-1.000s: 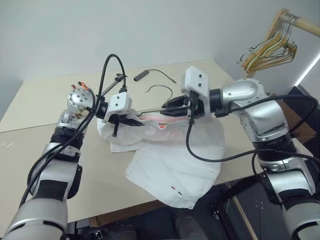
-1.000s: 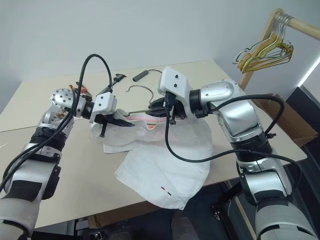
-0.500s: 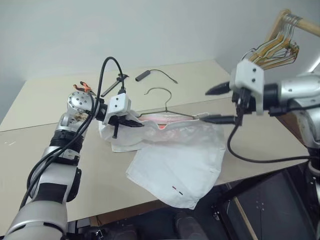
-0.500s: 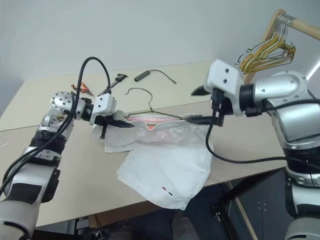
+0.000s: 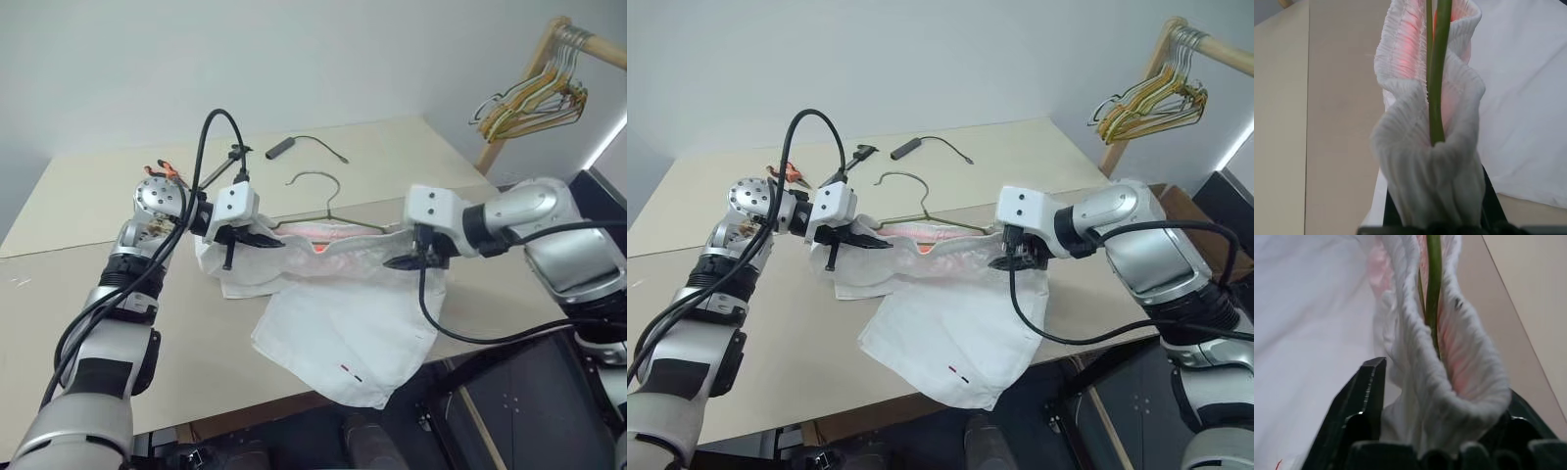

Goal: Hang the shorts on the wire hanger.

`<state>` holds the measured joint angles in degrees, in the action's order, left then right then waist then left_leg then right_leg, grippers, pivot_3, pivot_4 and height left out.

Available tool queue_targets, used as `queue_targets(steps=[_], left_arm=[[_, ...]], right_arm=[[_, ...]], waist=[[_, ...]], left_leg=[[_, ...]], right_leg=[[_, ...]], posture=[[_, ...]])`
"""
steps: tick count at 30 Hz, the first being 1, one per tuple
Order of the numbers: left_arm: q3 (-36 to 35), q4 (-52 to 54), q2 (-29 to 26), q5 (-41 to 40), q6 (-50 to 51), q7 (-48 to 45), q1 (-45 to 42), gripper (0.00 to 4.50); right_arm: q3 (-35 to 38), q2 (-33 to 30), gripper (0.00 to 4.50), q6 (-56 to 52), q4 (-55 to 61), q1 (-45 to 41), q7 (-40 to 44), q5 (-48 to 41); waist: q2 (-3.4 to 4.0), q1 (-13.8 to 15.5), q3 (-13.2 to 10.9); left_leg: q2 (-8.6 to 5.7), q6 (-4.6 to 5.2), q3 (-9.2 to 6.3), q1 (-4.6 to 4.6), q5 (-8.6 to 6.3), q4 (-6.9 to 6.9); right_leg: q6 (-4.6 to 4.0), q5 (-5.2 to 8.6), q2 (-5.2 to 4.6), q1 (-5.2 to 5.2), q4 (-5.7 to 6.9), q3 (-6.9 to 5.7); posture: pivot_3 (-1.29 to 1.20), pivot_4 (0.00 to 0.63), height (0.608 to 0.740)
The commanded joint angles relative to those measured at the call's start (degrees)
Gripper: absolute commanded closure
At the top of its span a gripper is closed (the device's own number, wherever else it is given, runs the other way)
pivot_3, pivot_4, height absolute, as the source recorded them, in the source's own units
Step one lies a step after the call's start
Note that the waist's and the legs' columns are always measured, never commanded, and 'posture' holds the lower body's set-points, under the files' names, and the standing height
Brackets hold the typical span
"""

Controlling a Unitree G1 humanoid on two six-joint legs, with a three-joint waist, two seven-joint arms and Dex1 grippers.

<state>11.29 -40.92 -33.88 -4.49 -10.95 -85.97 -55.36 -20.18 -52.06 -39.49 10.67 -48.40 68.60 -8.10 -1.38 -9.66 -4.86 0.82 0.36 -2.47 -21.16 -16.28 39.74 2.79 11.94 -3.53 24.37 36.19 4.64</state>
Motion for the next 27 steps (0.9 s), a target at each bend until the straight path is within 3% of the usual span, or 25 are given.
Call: queue_targets(steps=[1,5,6,20,23,27], left_arm=[[-1.5,2.25,-0.26,-1.04,-0.79,0.43,-0.28,4.5],[-1.97,2.66,0.33,-1.88,-2.28,0.44,0.09,4.5],[-2.09,2.73,0.49,-2.18,-2.43,0.24,0.04,4.23],[-7.85,6.22,2.67,-10.01,3.95,-0.09,-2.26,0.03],[-8.94,6.21,1.68,-10.45,0.83,-1.01,-2.81,0.03],[-13.41,7.28,1.84,-14.66,5.4,2.09,-4.72,0.03]], right_arm=[[0.72,-0.09,3.04,0.11,1.26,-0.84,1.52,-0.23],[0.83,-0.21,4.35,-0.13,1.9,0.09,2.57,-0.53],[1.04,-0.18,4.49,-0.47,2.06,0.34,2.82,-0.92],[10.51,-2.76,4.5,-13.33,10.38,12.61,-0.94,-10.09],[17.58,-1.0,4.5,-22.65,13.79,17.87,-5.89,-14.57],[27.66,-0.38,4.5,-30.17,18.95,25.33,-11.3,-18.25]], waist=[[0.0,0.18,0.0],[0.0,0.43,0.0],[0.0,0.43,0.0],[0.0,0.92,0.0],[0.0,0.88,0.0],[0.0,0.85,0.0]], left_leg=[[0.0,0.0,-0.01,0.01,0.0,0.0],[0.0,0.0,0.0,0.02,0.0,0.01],[0.0,0.0,0.0,0.02,0.0,0.01],[0.0,0.0,0.0,0.01,0.0,0.05],[0.0,0.0,-0.01,0.02,0.0,0.04],[0.0,0.0,0.0,0.02,0.0,0.05]], right_leg=[[0.0,0.0,0.0,-0.01,0.01,-0.01],[0.0,0.0,0.0,-0.01,0.02,-0.01],[0.0,0.0,0.0,-0.02,0.02,-0.01],[0.0,0.0,0.0,-0.04,0.02,-0.01],[0.0,0.0,0.01,-0.05,0.0,-0.01],[0.0,0.0,0.01,-0.06,0.02,0.01]], posture=[[-0.1,0.039,0.74],[-0.11,0.04,0.74],[-0.11,0.041,0.74],[-0.14,0.041,0.74],[-0.15,0.044,0.74],[-0.18,0.049,0.74]])
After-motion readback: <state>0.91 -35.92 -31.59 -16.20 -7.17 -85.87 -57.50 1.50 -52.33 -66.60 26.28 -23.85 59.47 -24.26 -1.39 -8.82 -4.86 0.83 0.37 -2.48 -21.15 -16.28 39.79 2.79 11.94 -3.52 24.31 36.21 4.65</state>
